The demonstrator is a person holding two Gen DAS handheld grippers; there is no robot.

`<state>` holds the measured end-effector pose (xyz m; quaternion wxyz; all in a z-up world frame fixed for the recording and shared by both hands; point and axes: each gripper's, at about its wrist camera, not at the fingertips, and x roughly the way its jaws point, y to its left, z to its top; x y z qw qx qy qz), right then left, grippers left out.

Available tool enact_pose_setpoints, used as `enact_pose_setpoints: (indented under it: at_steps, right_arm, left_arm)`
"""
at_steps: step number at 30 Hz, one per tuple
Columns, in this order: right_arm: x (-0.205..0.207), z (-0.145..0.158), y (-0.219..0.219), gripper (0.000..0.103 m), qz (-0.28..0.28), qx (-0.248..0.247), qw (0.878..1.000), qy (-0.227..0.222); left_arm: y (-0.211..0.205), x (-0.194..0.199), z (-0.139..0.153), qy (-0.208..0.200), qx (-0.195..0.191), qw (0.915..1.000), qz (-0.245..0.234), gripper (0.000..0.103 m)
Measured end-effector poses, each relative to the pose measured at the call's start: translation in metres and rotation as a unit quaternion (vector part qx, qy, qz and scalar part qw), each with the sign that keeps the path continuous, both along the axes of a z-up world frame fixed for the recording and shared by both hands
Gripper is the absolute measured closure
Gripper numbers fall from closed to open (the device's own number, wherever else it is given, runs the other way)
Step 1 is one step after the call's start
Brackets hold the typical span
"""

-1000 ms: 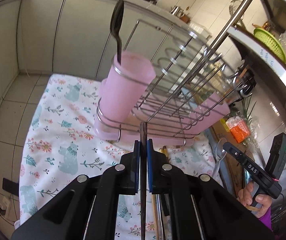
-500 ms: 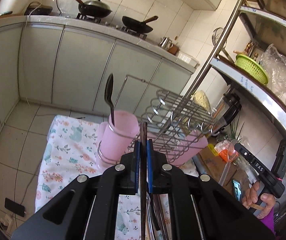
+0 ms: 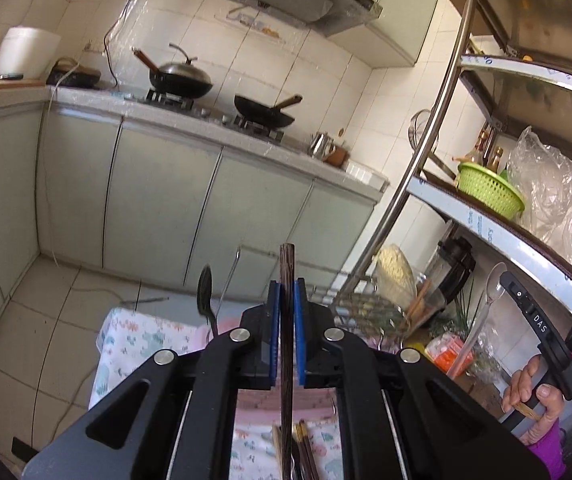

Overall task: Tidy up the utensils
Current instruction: 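Lower the dark chopstick into the pink cup with the left gripper while the right releases its utensil there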

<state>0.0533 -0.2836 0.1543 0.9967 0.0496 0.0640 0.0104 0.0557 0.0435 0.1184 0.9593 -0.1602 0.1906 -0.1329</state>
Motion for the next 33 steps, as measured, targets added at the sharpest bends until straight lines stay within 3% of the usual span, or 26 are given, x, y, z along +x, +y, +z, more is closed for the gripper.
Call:
enact_pose_setpoints:
  at_steps: [7,16,25,33]
  right_arm:
    - [0.017,0.003,0.011,0.101,-0.021,-0.022,0.998,-0.049]
    - [0.049,-0.017,0.014,0.101,-0.040,-0.034,0.997,-0.065]
    - [0.072,-0.047,0.020,0.101,-0.046,-0.049,0.997,-0.049]
    - [0.064,-0.075,0.017,0.101,-0.029,-0.029,0.999,-0.010]
  left_arm:
    - [-0.008,0.016,0.014,-0.078,0.022,0.9956,0.049,0.097]
    - [-0.016,0.047,-0.001,-0.150,0.040,0.9816,0.111,0.097]
    - [-0.028,0.068,-0.037,-0.160,0.079,0.9758,0.127,0.097]
    - [-0.028,0.048,-0.069,-0.139,0.088,0.9791,0.120,0.097]
